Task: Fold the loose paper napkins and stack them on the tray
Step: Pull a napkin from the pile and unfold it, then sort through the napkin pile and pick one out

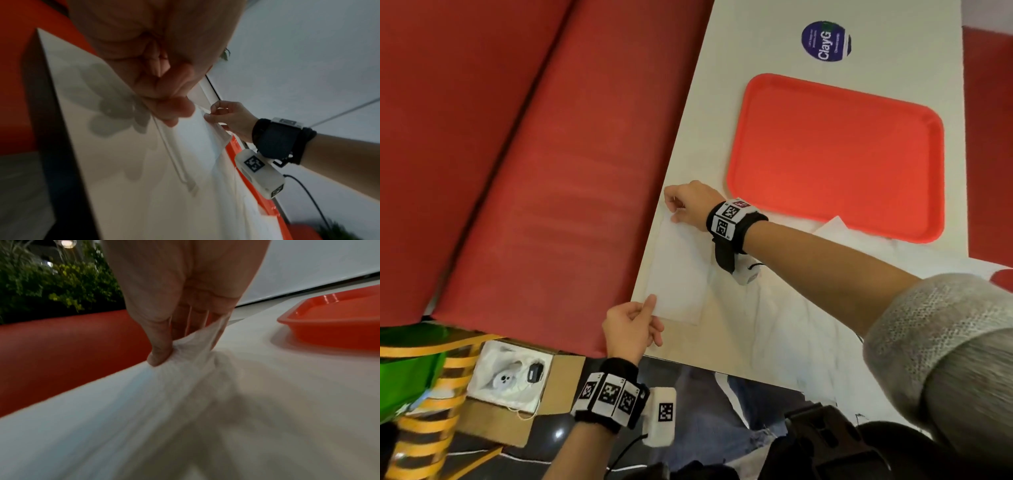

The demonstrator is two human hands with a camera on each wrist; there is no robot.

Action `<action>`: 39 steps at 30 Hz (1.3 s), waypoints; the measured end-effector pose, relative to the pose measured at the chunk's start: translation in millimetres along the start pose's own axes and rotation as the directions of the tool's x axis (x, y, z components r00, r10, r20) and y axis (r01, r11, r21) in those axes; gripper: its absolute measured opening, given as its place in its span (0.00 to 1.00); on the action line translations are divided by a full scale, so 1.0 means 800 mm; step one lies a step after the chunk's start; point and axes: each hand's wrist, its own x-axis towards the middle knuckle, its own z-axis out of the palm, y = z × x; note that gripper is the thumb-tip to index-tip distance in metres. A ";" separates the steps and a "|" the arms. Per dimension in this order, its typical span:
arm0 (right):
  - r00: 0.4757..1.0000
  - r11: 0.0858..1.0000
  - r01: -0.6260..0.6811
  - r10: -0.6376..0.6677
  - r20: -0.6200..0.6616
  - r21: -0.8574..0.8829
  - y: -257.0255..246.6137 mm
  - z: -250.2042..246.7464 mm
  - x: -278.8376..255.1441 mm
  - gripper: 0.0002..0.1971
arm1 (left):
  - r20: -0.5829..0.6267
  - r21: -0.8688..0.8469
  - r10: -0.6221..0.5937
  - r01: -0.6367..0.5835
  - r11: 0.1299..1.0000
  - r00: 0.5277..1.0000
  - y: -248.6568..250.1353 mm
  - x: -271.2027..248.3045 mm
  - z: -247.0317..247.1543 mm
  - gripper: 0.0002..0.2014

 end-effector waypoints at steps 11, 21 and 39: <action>0.923 0.972 -0.080 0.157 -0.351 0.223 0.069 -0.083 -0.196 0.08 | 0.042 0.801 0.228 -0.169 0.574 0.973 0.056 -0.015 -0.023 0.35; 0.648 0.781 -0.505 0.624 -0.437 0.368 0.180 -0.002 -0.445 0.04 | 0.676 0.547 0.377 -0.774 0.320 0.633 0.119 -0.057 0.161 0.17; 0.578 0.655 -0.660 0.755 -0.308 0.368 0.243 0.088 -0.484 0.32 | 0.743 0.440 0.462 -0.873 0.208 0.485 0.083 -0.081 0.396 0.38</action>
